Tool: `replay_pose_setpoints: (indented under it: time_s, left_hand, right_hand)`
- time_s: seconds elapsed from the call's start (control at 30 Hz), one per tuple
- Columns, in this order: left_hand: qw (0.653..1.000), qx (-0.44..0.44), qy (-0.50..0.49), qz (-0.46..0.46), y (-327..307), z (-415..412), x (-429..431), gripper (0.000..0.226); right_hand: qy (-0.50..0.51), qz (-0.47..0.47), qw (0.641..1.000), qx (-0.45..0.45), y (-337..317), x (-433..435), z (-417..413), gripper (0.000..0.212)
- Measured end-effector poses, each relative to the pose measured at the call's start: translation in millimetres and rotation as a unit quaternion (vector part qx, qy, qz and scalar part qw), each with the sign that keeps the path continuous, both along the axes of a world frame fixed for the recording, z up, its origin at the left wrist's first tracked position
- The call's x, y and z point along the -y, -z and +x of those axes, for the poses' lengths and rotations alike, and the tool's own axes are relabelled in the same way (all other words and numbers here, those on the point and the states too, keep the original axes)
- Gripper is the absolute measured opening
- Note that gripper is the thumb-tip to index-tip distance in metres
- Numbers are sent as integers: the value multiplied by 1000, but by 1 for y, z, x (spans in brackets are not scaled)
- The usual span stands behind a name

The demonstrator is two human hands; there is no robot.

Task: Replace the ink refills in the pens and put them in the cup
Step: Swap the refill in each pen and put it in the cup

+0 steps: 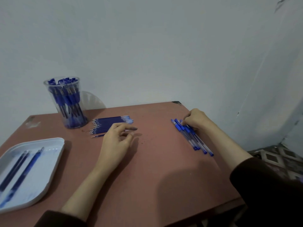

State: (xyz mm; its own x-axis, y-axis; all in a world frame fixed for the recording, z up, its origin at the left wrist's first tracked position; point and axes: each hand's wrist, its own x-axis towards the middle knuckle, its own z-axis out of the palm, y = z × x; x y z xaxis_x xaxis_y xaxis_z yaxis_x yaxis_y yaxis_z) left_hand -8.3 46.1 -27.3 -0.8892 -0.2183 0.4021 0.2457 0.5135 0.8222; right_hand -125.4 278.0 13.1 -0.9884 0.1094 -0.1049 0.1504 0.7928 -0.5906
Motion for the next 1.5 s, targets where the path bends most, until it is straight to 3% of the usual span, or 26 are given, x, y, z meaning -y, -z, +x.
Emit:
replay_pose_setpoints:
  time_s: [0.5,0.7,0.87,1.0,1.13,1.3,1.5]
  left_hand:
    - [1000,2,0,22,-1,1,3,27]
    - [999,-2,-3,39,0,-1,8,26]
    - [998,-19,-19,58,-6,1,26,26]
    - [991,-98,-88,34,-8,9,44,37]
    - [981,-143,-130,38,-9,17,51,41]
    - [986,-95,-135,-17,-3,16,63,37]
    - [996,-20,-81,-28,-3,14,64,27]
  right_hand:
    - [-19,-35,999,-29,5,18,-4,29]
    - [-28,-26,992,-118,-8,32,2,26]
    - [-147,-27,967,-204,-24,87,25,21]
    - [-305,-9,937,-171,-19,137,50,27]
    - [-376,3,912,-165,2,167,63,29]
    - [-378,-41,886,-265,20,172,67,29]
    - [-365,-84,887,-270,23,160,63,15]
